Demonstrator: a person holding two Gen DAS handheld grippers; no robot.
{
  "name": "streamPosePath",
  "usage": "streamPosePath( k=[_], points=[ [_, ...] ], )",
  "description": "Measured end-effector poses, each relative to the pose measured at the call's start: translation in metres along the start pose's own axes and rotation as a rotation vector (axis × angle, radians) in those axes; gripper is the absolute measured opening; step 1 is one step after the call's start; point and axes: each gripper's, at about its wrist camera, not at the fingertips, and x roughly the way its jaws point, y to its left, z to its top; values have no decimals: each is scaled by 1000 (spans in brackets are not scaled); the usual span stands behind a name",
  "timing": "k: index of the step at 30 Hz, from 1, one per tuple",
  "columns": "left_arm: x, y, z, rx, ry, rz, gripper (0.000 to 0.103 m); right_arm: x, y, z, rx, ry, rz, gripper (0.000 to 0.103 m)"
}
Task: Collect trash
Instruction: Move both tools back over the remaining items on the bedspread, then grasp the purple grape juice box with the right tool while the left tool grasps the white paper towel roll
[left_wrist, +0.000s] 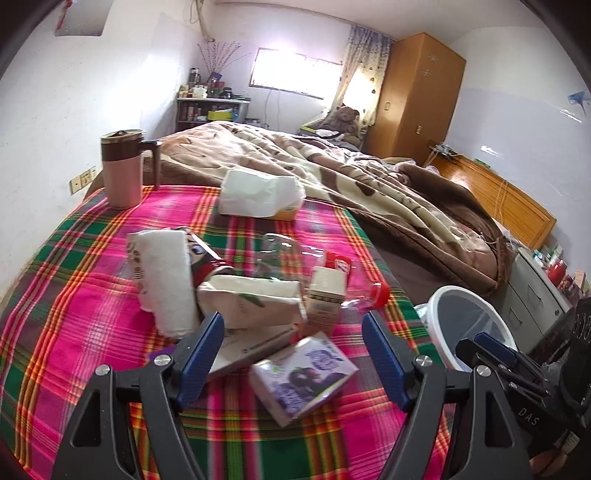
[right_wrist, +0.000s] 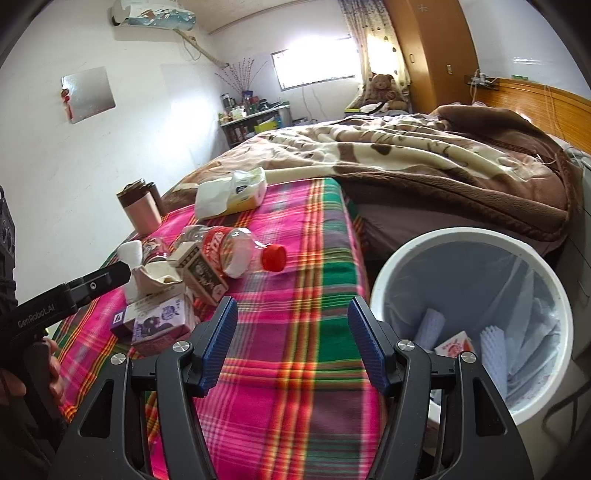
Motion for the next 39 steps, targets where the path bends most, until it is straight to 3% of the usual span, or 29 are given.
streamPosePath(
  k=[10,28,29,31,39],
  points=[
    [-1,44,1,-56,0,68,79,20,36,-9,-36,63,75,64],
    [10,86,11,-90,12,107,79,47,83,-15,-56,132,147,64],
    [10,88,11,-92,14,112,79,48,87,-15,-59,127,150,65],
    [10,91,12,-94,13,112,79,51,97,-16,-79,126,149,78],
    [21,96,19,-89,22,122,79,63,118,-21,-135,166,103,79]
  ],
)
